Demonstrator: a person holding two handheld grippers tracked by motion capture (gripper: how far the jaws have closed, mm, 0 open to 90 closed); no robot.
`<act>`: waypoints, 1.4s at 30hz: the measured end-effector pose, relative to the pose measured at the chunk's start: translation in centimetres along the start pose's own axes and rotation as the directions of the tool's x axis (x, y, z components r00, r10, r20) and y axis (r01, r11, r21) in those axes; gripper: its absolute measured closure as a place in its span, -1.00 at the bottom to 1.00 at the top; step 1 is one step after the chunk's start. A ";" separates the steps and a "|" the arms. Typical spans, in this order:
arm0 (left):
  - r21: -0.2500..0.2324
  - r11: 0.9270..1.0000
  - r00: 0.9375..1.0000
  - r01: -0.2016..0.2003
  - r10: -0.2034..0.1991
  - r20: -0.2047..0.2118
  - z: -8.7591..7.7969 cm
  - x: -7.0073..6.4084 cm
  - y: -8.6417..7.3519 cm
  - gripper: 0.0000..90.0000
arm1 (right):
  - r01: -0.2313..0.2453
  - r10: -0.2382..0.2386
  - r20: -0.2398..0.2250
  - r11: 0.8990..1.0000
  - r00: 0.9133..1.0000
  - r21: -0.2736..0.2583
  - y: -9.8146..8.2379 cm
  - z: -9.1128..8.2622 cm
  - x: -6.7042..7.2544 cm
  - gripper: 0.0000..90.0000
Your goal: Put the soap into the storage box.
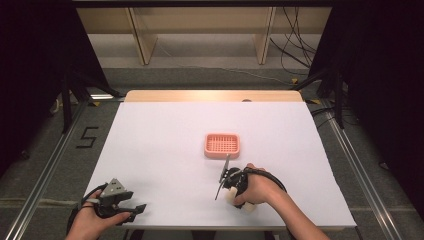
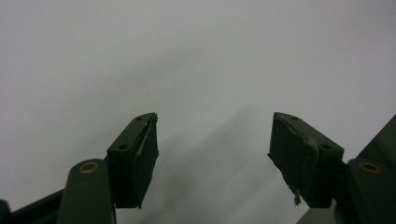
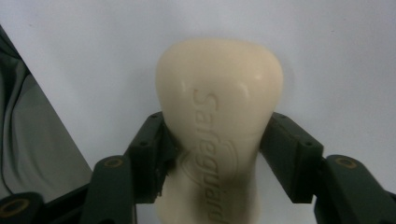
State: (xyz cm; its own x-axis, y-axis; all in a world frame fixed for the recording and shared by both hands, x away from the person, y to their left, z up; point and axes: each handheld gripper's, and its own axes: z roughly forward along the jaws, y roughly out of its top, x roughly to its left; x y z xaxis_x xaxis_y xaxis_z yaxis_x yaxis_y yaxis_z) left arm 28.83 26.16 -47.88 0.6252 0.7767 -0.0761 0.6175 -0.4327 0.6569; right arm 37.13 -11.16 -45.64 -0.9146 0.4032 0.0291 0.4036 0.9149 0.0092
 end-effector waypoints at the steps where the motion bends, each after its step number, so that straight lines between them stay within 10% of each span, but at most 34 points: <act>1: 0.003 1.000 1.000 0.000 0.000 -0.005 0.0 0.0 0.0 -0.29 | 0.000 0.000 0.000 1.000 1.000 0.000 0.0 0.0 0.0 0.09; 42: 0.005 1.000 1.000 0.001 -0.001 -0.008 0.0 0.0 0.0 -0.28 | -0.022 0.022 0.037 1.000 0.999 -0.001 -0.7 -1.6 -0.8 0.12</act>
State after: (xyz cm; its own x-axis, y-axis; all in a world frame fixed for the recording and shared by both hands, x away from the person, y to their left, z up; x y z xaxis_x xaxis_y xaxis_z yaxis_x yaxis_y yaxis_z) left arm 28.85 26.16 -47.88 0.6208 0.7808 -0.0704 0.6202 -0.4342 0.6533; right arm 37.61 -12.17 -44.02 -0.9057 0.4239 -0.0076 0.4238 0.9057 0.0091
